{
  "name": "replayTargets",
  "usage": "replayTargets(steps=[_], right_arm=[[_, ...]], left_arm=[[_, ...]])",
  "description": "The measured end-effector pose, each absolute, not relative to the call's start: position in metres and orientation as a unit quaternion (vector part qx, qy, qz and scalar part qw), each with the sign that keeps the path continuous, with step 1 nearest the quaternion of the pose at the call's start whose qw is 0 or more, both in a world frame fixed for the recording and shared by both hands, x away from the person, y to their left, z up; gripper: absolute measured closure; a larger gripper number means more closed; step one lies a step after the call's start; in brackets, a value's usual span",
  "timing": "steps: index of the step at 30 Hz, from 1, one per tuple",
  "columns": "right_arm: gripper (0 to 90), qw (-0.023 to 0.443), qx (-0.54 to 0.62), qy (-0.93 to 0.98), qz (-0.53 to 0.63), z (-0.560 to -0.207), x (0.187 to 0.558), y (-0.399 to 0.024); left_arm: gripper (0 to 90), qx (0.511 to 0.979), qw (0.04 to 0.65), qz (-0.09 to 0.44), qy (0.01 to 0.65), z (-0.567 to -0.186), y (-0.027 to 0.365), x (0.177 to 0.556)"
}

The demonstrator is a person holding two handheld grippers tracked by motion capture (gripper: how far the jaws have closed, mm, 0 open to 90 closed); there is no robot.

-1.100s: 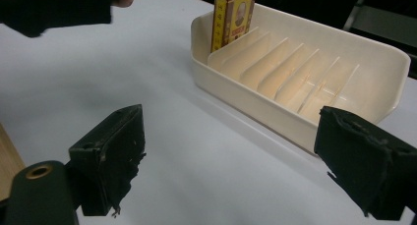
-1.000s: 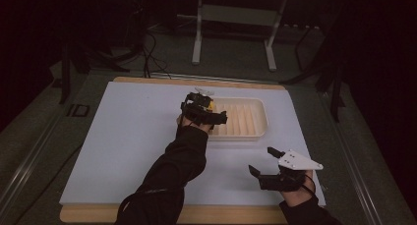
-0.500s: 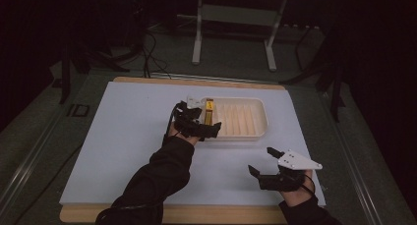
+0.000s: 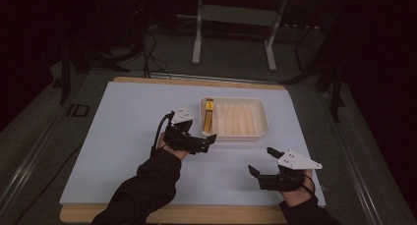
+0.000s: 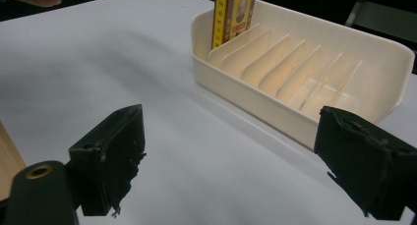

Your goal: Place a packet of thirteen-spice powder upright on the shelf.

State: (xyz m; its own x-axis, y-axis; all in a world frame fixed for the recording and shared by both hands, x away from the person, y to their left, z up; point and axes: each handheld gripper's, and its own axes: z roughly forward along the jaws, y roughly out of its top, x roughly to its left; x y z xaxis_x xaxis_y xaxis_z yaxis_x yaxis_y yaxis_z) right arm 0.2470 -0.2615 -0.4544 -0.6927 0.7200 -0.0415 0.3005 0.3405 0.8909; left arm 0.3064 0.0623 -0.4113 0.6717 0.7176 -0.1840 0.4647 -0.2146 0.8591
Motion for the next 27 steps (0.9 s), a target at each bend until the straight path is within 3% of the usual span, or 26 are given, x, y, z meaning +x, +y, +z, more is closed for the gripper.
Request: replayTargets(steps=[11, 27], right_arm=[[11.8, 0.221, 0.325, 0.789, 0.472, -0.455, 0.246, -0.262], [11.7, 0.223, 0.327, 0.789, 0.471, -0.455, 0.244, -0.262]], left_arm=[[1.8, 0.783, 0.521, 0.117, 0.319, -0.413, 0.062, 0.269], [1.7, 0.793, 0.532, 0.094, 0.281, -0.433, 0.070, 0.237]])
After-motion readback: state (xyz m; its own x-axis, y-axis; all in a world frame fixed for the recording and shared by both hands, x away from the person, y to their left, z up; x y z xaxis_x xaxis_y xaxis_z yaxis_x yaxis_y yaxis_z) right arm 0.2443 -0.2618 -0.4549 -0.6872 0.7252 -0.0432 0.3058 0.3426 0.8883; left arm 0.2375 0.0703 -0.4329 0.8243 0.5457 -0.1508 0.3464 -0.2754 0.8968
